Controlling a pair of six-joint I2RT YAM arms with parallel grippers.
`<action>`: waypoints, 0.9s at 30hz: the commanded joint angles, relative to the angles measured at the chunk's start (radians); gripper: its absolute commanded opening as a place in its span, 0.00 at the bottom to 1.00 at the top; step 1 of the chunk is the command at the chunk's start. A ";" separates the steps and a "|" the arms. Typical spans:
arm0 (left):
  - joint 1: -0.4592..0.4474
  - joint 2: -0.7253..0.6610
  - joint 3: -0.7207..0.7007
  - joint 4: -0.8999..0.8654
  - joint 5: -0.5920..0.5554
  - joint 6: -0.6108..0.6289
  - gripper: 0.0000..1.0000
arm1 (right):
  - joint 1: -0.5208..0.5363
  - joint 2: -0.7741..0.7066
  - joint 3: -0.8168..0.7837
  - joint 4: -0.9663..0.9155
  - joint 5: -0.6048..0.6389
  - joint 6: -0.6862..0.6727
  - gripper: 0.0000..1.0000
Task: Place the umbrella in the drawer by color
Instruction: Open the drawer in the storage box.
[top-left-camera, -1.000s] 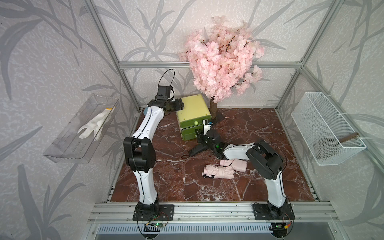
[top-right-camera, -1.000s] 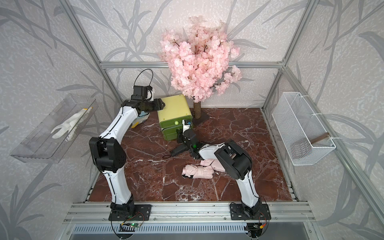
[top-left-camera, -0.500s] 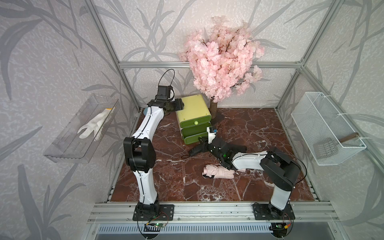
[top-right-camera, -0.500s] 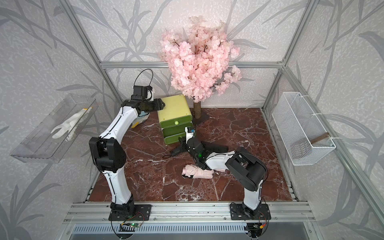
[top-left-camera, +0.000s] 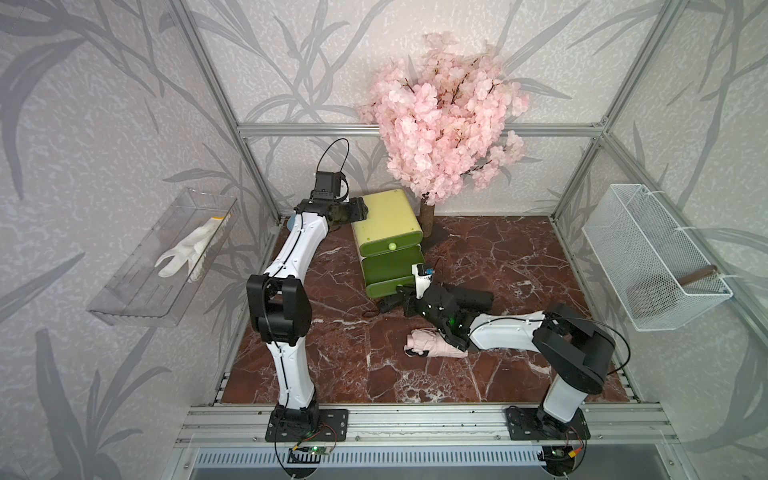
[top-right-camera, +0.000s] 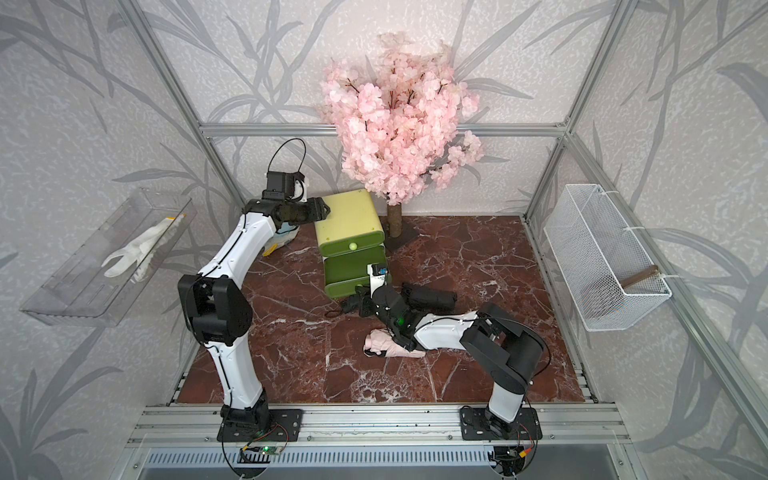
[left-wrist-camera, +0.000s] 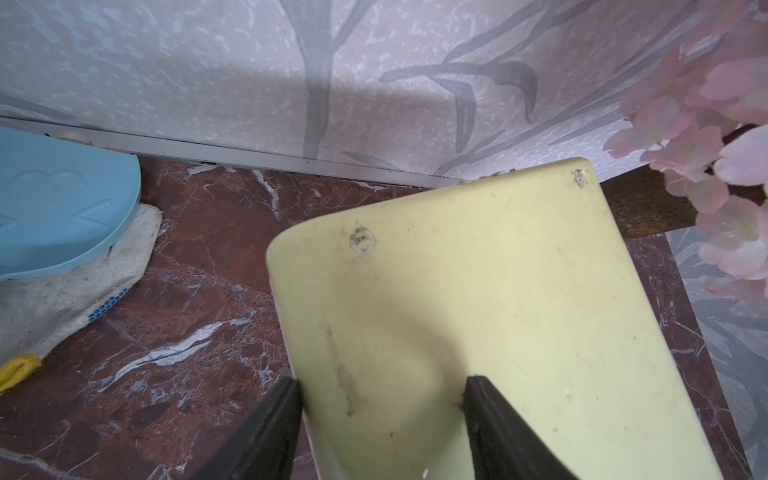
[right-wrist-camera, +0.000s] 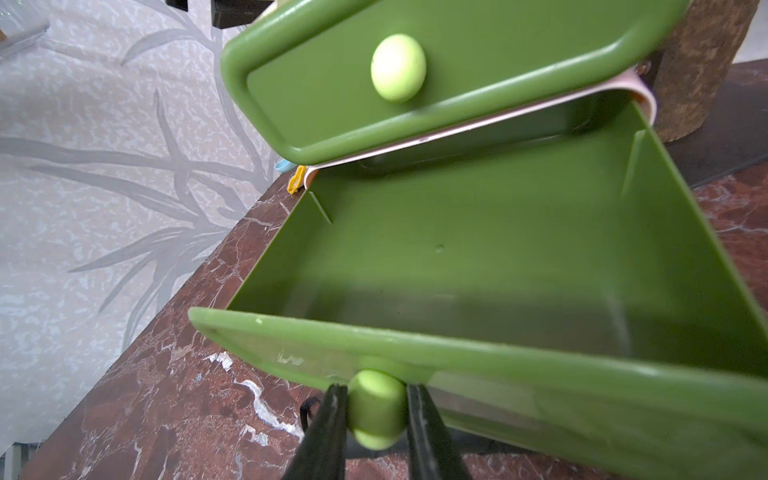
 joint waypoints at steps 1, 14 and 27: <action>-0.029 -0.027 -0.006 -0.076 0.058 -0.006 0.65 | 0.018 0.014 -0.006 0.011 -0.025 0.025 0.08; -0.040 -0.071 -0.016 -0.095 0.049 -0.009 0.66 | 0.015 -0.159 0.010 -0.225 0.003 -0.050 0.43; -0.040 -0.254 -0.068 -0.146 -0.003 -0.014 0.67 | -0.047 -0.380 0.020 -0.578 -0.085 -0.132 0.45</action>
